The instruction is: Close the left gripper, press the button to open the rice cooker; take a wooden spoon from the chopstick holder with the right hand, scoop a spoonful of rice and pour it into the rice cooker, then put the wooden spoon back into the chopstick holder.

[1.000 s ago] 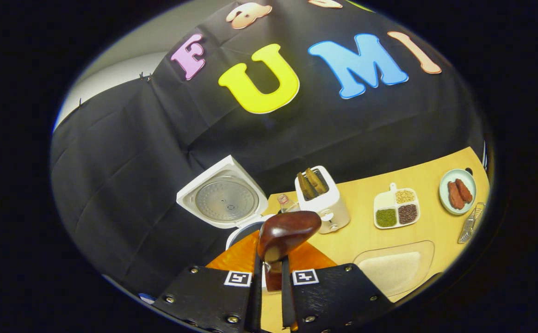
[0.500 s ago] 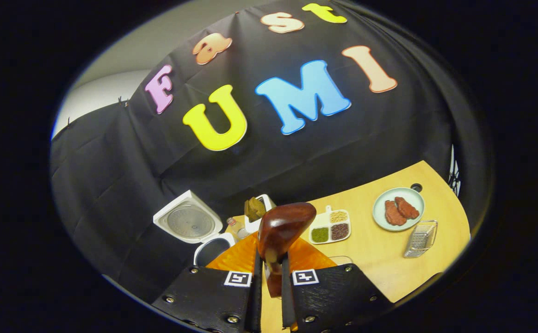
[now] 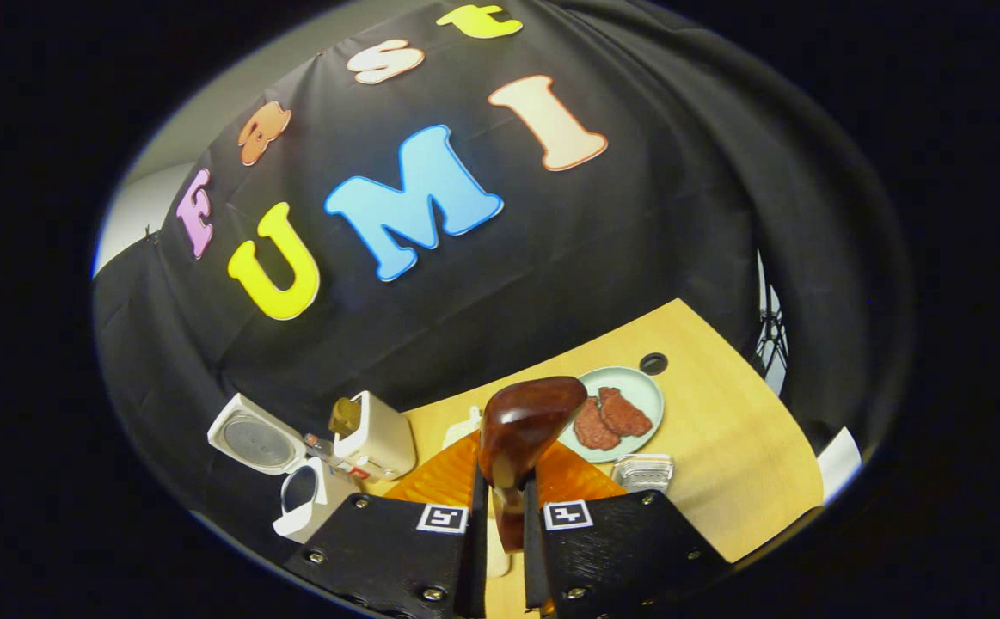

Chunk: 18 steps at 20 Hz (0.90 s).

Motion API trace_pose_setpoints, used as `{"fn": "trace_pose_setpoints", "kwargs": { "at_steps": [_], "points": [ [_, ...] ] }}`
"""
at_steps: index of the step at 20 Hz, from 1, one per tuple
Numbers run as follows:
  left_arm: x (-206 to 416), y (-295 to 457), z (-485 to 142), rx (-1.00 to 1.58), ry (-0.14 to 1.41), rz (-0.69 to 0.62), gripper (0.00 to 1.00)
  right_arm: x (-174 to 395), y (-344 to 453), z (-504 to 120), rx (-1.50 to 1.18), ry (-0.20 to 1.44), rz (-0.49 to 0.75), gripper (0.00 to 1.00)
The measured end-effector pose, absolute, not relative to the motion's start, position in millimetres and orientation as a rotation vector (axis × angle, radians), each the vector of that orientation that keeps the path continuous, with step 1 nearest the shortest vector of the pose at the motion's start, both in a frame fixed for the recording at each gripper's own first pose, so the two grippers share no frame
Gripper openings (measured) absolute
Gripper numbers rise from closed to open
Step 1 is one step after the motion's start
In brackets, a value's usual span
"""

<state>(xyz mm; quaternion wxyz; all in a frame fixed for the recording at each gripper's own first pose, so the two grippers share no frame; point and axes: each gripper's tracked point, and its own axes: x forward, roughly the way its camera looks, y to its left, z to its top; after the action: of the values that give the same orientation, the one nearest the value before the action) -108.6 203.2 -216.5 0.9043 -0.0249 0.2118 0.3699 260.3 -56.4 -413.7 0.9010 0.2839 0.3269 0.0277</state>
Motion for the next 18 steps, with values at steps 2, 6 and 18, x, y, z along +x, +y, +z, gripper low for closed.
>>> {"fn": "trace_pose_setpoints", "kwargs": {
  "at_steps": [2,6,18],
  "points": [
    [-94.6,183.2,-214.0,-0.04,0.45,0.776,0.74,267.1,-80.3,-435.4,0.569,0.687,0.031,0.18],
    [-74.2,152.0,-223.1,0.02,0.508,0.769,0.74,274.5,-103.6,-467.2,0.589,0.706,0.005,0.18],
    [-73.2,121.8,-226.7,0.095,0.594,0.799,0.74,266.0,-95.5,-556.9,0.469,0.792,-0.042,0.18]
  ]
}}
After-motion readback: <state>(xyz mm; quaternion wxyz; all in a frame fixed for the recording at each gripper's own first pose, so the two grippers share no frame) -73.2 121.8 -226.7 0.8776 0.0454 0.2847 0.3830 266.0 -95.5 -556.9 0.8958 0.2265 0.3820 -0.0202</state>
